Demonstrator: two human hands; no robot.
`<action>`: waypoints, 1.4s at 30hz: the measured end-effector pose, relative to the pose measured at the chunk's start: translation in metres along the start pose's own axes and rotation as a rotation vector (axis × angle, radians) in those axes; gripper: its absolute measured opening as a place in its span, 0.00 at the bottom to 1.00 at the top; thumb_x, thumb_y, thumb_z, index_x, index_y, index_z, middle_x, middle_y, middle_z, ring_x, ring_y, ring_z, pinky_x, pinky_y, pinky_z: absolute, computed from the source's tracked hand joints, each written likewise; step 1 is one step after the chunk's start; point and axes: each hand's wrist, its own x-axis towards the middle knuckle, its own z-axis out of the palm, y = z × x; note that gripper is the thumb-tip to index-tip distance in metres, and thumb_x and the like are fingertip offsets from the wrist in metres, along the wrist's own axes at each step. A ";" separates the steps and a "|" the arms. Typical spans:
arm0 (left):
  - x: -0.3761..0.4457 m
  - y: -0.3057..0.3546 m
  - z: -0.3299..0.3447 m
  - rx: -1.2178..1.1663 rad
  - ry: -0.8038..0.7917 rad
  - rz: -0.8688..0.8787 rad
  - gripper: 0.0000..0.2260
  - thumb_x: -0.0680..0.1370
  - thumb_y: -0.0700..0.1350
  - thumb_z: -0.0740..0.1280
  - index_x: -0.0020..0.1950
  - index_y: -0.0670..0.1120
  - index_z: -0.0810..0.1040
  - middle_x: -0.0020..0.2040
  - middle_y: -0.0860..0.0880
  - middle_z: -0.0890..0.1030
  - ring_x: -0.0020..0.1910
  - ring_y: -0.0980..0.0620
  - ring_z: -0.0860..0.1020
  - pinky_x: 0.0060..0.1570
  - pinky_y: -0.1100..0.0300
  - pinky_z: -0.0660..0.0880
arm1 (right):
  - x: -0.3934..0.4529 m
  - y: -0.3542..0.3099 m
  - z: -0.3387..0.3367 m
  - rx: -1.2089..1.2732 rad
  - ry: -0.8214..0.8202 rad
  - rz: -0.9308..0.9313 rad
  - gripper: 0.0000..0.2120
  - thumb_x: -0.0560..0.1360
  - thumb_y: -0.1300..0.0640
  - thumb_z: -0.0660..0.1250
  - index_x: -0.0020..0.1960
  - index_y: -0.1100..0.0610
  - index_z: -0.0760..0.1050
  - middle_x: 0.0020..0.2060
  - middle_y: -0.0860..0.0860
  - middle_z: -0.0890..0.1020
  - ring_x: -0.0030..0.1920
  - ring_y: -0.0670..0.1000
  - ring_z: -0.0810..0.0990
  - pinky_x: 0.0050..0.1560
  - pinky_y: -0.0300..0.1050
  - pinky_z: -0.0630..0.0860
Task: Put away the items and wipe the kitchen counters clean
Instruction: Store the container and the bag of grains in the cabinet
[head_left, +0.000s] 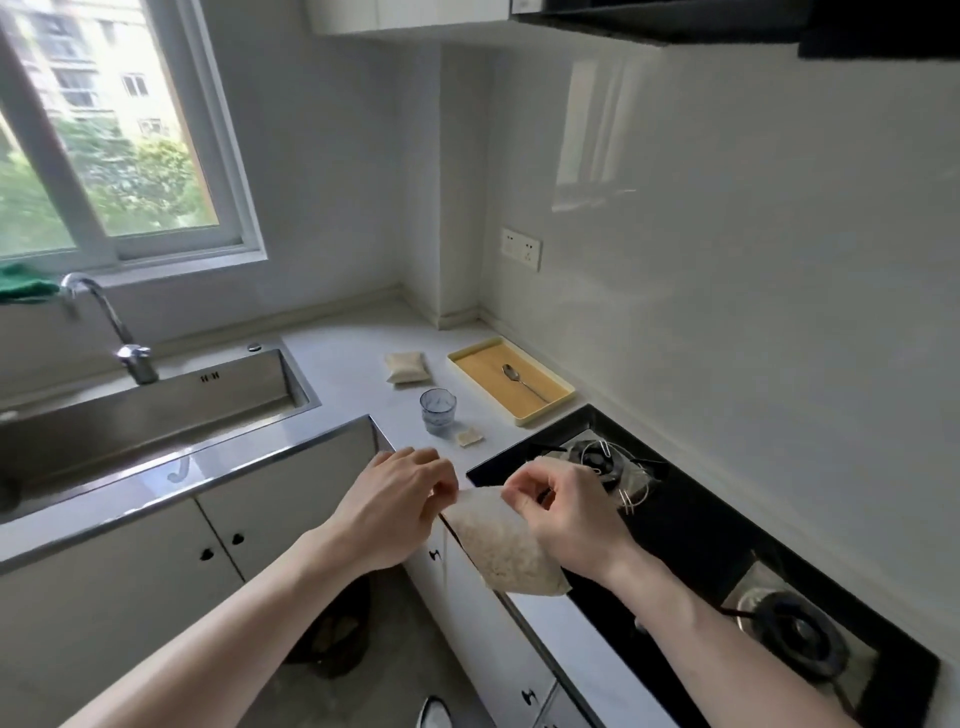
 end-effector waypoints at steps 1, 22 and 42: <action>0.002 -0.011 0.000 0.002 -0.002 -0.011 0.05 0.82 0.54 0.62 0.51 0.58 0.77 0.50 0.60 0.78 0.52 0.57 0.76 0.51 0.62 0.67 | 0.011 0.000 0.007 0.005 -0.008 0.002 0.04 0.76 0.49 0.72 0.44 0.48 0.82 0.38 0.40 0.84 0.42 0.43 0.83 0.43 0.43 0.80; 0.119 -0.263 -0.022 -0.047 0.046 -0.237 0.05 0.80 0.53 0.67 0.54 0.59 0.81 0.51 0.61 0.81 0.52 0.56 0.77 0.51 0.58 0.75 | 0.277 -0.011 0.148 0.135 -0.048 0.054 0.03 0.76 0.51 0.73 0.45 0.49 0.82 0.39 0.41 0.84 0.44 0.43 0.82 0.46 0.44 0.80; 0.139 -0.417 -0.060 -0.117 -0.037 -0.204 0.15 0.80 0.53 0.67 0.67 0.60 0.75 0.65 0.62 0.76 0.65 0.57 0.74 0.63 0.60 0.71 | 0.419 -0.030 0.215 0.426 0.362 0.484 0.06 0.81 0.55 0.68 0.49 0.57 0.80 0.35 0.55 0.84 0.32 0.50 0.83 0.35 0.46 0.82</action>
